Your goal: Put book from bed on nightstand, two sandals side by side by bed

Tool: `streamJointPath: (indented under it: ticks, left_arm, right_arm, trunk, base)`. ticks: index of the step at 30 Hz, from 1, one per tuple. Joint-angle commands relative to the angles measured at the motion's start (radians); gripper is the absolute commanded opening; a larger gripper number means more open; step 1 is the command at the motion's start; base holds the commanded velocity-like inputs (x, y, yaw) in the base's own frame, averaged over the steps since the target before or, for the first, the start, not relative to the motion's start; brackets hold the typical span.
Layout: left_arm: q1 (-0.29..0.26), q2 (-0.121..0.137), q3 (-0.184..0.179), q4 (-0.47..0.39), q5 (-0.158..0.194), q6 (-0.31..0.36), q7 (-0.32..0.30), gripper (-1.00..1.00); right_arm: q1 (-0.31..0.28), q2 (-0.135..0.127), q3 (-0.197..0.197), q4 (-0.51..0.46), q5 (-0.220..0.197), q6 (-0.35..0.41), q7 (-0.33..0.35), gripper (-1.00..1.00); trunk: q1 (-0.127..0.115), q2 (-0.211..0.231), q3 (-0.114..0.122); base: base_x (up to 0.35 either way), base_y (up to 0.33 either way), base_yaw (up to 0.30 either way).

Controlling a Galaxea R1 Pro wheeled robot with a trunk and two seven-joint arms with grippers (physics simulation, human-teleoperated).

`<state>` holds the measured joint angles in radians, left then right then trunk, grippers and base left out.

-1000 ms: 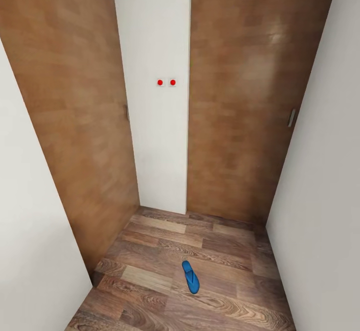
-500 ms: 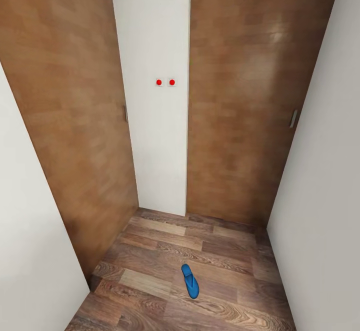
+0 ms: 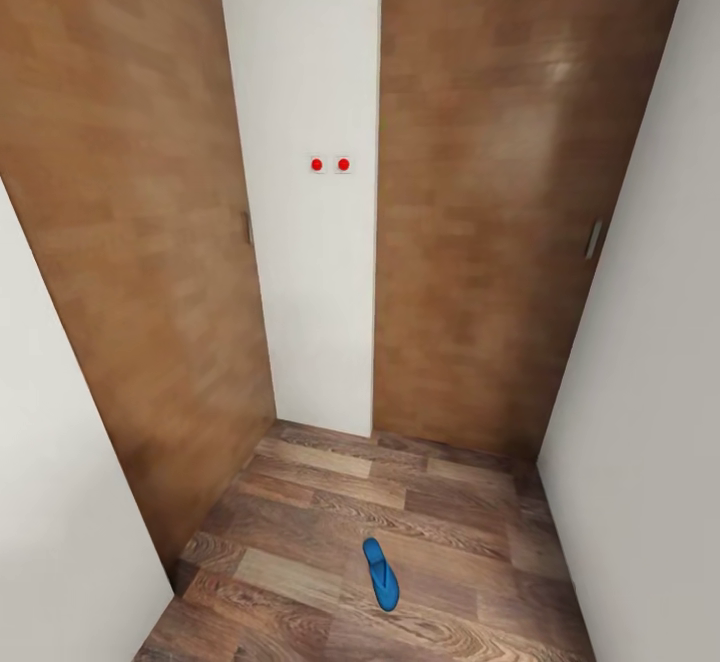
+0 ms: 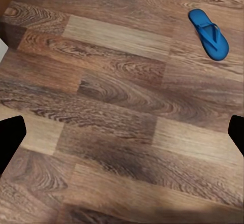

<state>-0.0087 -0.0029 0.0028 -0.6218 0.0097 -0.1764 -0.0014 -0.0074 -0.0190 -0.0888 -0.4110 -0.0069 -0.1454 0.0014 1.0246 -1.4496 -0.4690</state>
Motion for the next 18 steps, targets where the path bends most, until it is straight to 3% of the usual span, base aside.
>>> streamJointPath:
  ticks: [1, 13, 18]
  left_arm:
    - [-0.001, 0.0, 0.0, 0.001, 0.001, -0.003, 0.0, 1.0]
    - [-0.001, 0.0, 0.0, 0.001, 0.001, -0.003, 0.0, 1.0]
    - [-0.001, 0.0, 0.0, 0.0, 0.001, -0.003, 0.0, 1.0]
  right_arm:
    - [-0.001, 0.0, -0.002, 0.001, -0.001, -0.003, 0.0, 1.0]
    - [-0.001, 0.0, -0.002, 0.002, -0.001, -0.003, 0.0, 1.0]
    - [0.0, 0.0, -0.002, 0.003, 0.0, -0.003, 0.0, 1.0]
  trunk:
    - [0.0, 0.0, -0.001]
    - [0.0, 0.0, -0.001]
    - [0.0, 0.0, -0.001]
  base:
    - [0.192, 0.0, 0.0]
    - [0.045, 0.0, 0.0]
    - [0.225, 0.0, 0.0]
